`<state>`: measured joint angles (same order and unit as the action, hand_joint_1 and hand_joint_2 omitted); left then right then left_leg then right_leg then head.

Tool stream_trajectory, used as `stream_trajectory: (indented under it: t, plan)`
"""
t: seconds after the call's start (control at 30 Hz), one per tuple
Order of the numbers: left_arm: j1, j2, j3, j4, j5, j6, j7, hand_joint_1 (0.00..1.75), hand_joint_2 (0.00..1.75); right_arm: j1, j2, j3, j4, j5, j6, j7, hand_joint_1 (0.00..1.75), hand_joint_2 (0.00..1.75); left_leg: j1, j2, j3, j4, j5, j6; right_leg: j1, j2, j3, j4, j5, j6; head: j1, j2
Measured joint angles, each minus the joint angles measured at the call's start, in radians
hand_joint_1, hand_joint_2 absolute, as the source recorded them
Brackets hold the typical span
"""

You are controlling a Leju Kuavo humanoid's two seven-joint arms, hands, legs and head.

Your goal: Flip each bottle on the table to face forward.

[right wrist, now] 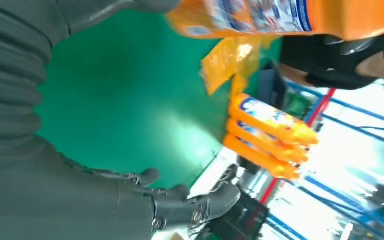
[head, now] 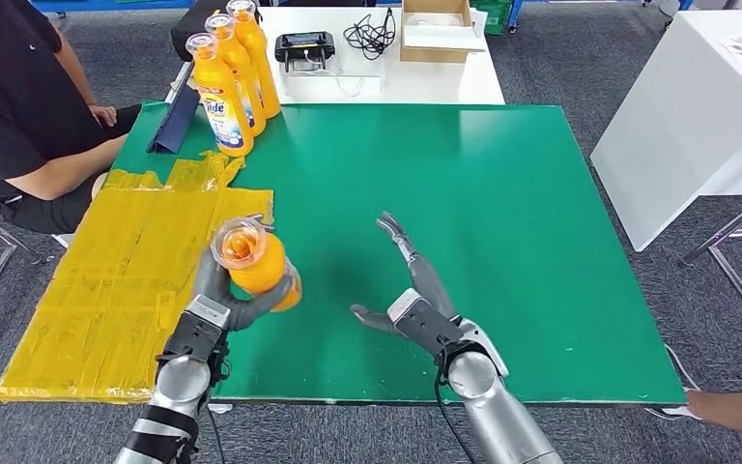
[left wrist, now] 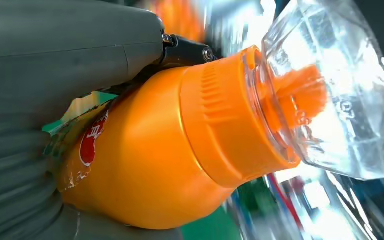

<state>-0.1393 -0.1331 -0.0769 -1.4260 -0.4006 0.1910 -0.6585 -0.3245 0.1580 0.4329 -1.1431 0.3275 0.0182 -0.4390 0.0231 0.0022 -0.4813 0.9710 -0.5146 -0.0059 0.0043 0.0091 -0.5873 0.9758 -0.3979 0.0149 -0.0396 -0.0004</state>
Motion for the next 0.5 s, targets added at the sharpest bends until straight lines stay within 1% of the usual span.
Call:
stream_trajectory:
  t: [0.07,0.1,0.37,0.4,0.43,0.5]
  plan:
    - [-0.011,0.002,0.033,0.000,-0.109,0.115,-0.008,1.75,1.75,0.009,-0.007,-0.001,-0.034,-0.001,0.004,-0.003,0.00,1.75,0.000,0.000,0.000,0.000,0.000,0.000,0.000,0.000,0.000,0.000,0.000,0.000,0.000,0.000]
    - [-0.015,0.003,0.045,0.000,-0.140,0.148,-0.009,1.75,1.75,0.013,-0.010,-0.001,-0.048,-0.002,0.005,-0.004,0.00,1.75,0.000,0.000,0.000,0.000,0.000,0.000,0.000,0.000,0.000,0.000,0.000,0.000,0.000,0.000]
    - [-0.040,0.016,0.100,0.035,-0.253,0.291,0.005,1.75,1.75,0.021,-0.033,-0.001,-0.108,-0.015,0.015,-0.015,0.00,1.75,-0.001,0.000,0.000,0.000,0.000,0.000,-0.001,0.000,0.000,0.000,0.000,0.000,0.000,0.000]
    - [-0.044,0.019,0.103,0.044,-0.287,0.321,0.014,1.75,1.75,0.021,-0.036,-0.001,-0.114,-0.019,0.017,-0.016,0.00,1.75,-0.001,0.000,0.000,0.000,0.000,0.000,-0.001,0.000,0.000,0.000,0.000,0.000,0.000,0.000]
    - [-0.048,0.023,0.107,0.057,-0.341,0.362,0.028,1.75,1.75,0.022,-0.039,0.000,-0.119,-0.025,0.019,-0.017,0.00,1.75,-0.001,0.000,0.000,0.000,0.000,0.000,-0.001,0.000,0.000,0.000,0.000,0.000,0.000,0.000]
    - [-0.058,0.030,0.124,0.092,-0.519,0.452,0.067,1.75,1.75,0.022,-0.048,0.002,-0.130,-0.042,0.022,-0.019,0.00,1.75,-0.001,0.000,0.000,0.000,0.000,0.000,-0.001,0.000,0.000,0.001,0.000,0.000,0.000,0.000]
